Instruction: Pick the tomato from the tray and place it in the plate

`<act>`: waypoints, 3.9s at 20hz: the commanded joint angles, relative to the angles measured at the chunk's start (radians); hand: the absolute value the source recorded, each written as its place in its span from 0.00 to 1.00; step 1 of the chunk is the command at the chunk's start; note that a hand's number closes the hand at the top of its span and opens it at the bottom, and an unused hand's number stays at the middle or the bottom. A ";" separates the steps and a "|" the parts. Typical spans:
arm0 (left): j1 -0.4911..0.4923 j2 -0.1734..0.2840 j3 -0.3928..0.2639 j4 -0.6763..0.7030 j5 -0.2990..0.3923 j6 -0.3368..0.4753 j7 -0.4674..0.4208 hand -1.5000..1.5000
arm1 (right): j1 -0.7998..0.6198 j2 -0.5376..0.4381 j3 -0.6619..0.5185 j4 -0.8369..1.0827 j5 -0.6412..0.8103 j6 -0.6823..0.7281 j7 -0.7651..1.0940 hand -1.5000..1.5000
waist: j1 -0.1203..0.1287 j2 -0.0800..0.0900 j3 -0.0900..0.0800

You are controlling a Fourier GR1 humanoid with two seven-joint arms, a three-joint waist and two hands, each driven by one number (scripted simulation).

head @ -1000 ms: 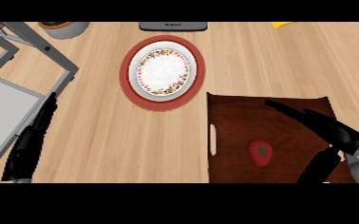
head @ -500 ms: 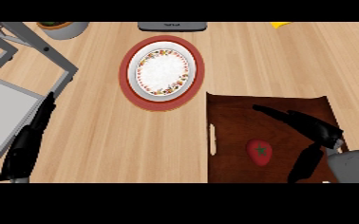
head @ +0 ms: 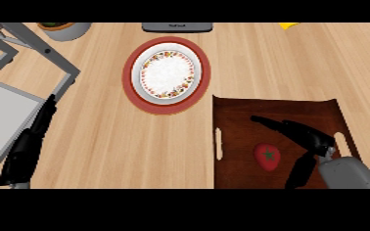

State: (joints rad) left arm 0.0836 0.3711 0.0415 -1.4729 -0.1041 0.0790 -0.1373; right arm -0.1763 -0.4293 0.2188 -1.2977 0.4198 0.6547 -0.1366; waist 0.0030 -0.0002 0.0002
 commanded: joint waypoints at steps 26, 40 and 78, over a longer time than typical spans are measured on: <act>-0.103 -0.087 -0.018 -0.037 -0.097 -0.103 -0.004 0.50 | -0.585 -0.066 -0.071 0.360 0.373 -0.204 -0.231 1.00 | 0.187 0.072 0.007; -0.142 -0.102 -0.029 -0.033 -0.111 -0.091 0.027 0.50 | -0.845 -0.075 -0.283 0.610 0.269 -0.510 -0.596 1.00 | 0.167 0.065 0.009; -0.083 -0.080 0.024 -0.034 -0.119 -0.093 0.030 0.50 | -1.122 0.428 -0.147 1.198 0.263 -0.418 -0.632 1.00 | 0.104 0.026 -0.001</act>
State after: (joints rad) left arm 0.0094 0.2785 0.0698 -1.4918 -0.2137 -0.0065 -0.1196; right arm -1.3516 -0.0130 0.0959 -0.1498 0.7331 0.2105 -0.8185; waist 0.0874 0.0253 -0.0008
